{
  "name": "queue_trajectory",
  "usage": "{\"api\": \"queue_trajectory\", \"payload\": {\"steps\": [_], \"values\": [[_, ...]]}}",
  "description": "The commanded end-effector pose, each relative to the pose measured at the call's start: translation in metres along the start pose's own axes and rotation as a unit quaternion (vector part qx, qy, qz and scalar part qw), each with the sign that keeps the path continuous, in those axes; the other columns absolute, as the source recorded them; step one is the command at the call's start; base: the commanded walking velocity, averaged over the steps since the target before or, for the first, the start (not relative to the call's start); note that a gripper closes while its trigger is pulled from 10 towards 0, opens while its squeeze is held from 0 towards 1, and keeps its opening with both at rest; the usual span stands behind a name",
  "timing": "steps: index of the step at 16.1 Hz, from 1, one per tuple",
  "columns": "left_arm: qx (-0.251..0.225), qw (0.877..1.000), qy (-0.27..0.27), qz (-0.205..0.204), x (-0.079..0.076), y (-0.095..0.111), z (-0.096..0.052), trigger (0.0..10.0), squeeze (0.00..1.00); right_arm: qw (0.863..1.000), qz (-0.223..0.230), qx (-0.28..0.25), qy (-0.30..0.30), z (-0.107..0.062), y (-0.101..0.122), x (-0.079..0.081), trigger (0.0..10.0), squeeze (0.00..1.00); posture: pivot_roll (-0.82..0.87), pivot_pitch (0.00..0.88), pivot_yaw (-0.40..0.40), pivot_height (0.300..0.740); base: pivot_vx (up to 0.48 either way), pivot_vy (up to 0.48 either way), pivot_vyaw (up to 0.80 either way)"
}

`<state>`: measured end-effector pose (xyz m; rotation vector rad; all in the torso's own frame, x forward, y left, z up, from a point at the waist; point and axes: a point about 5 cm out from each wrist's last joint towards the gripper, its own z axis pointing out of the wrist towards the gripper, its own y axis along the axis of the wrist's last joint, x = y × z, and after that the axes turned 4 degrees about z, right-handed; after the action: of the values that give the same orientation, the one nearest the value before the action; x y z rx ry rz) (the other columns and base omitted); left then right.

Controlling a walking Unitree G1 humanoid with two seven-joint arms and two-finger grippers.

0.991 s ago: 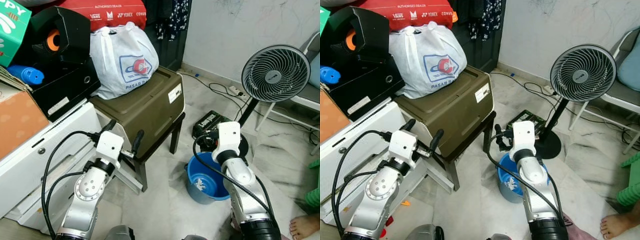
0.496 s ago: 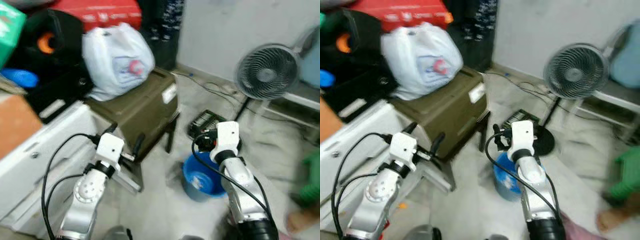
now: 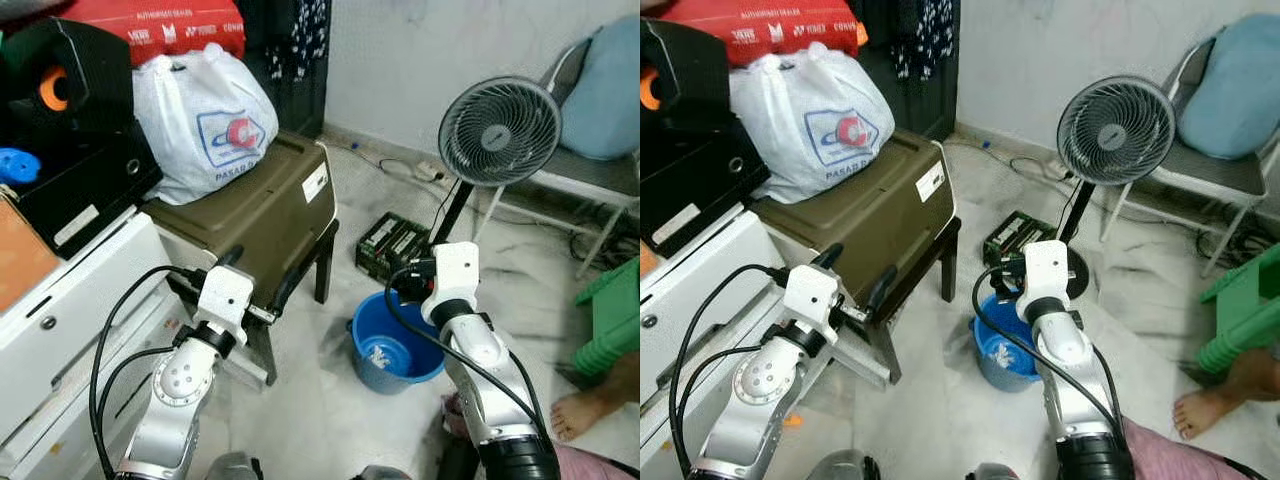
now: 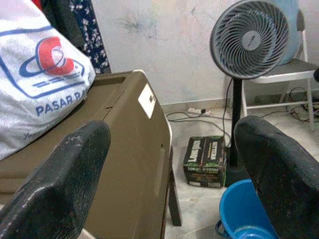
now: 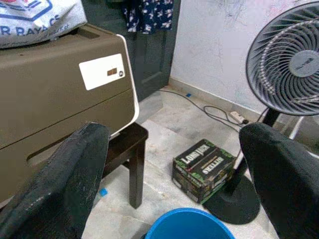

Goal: Clean up the room

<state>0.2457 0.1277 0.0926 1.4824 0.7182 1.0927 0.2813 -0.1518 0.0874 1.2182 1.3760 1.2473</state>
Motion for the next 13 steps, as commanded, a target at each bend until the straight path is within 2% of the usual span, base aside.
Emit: {"api": "queue_trajectory", "payload": {"steps": [1, 13], "values": [[-0.011, 1.0, -0.004, 0.0, -0.0001, 0.0044, 0.0006, 10.0, 0.0, 1.0, 0.0, 0.002, -0.002, 0.002, 0.0013, -0.0025, 10.0, 0.0, -0.04, 0.0, -0.026, 0.74, 0.394, 0.0, 0.0], [-0.011, 1.0, -0.008, -0.002, -0.0014, 0.0045, 0.0015, 10.0, 0.0, 1.0, -0.009, 0.009, -0.005, 0.0038, -0.0014, -0.0041, 10.0, 0.0, -0.04, 0.0, -0.03, 0.74, 0.403, 0.0, 0.0]]}}
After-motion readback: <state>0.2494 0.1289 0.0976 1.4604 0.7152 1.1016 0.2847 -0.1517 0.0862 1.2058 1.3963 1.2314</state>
